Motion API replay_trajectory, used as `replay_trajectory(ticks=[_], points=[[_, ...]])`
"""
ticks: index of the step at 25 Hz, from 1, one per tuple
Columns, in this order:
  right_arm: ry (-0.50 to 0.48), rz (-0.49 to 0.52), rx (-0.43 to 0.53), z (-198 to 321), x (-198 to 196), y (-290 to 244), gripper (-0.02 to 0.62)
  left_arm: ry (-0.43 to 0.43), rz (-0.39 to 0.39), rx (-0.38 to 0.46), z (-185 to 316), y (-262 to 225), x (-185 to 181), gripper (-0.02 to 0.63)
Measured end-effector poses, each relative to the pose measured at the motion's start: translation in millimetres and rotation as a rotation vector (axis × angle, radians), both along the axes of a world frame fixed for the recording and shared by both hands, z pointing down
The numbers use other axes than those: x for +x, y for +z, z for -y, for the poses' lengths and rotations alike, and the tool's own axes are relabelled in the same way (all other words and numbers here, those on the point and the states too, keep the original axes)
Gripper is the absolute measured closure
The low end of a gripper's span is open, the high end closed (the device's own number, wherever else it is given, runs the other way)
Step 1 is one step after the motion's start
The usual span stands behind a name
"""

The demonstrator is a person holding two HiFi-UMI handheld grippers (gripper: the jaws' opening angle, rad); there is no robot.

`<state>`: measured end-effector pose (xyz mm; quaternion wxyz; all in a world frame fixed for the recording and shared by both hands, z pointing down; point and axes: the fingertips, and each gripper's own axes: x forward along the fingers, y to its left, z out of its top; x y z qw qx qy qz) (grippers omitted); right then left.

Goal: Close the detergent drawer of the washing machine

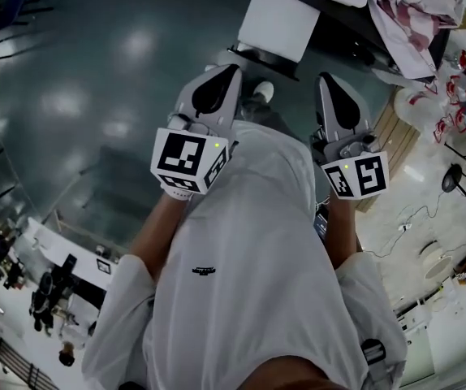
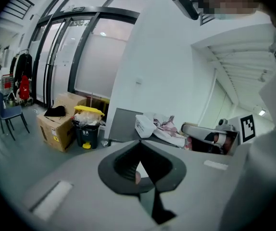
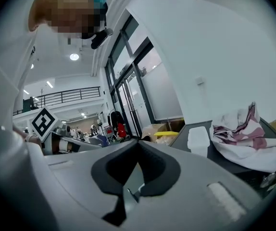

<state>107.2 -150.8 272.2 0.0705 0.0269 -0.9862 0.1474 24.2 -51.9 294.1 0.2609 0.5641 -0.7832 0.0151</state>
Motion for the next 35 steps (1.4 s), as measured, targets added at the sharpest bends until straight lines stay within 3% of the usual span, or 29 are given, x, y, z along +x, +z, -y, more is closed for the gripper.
replay_trajectory(ticks=[12,22,30,35], points=[[-0.012,-0.072,-0.032,11,-13,49,0.594,-0.002,-0.026,-0.073,4,70,2,0.589],[-0.02,-0.128,-0.04,5,-10,91,0.594,-0.026,0.021,-0.09,-10,138,9,0.59],[-0.021,-0.155,-0.051,-2,-9,116,0.594,-0.032,0.015,-0.137,-12,196,4,0.589],[-0.034,-0.172,-0.063,-7,-5,132,0.594,0.019,0.036,-0.167,-4,218,7,0.589]])
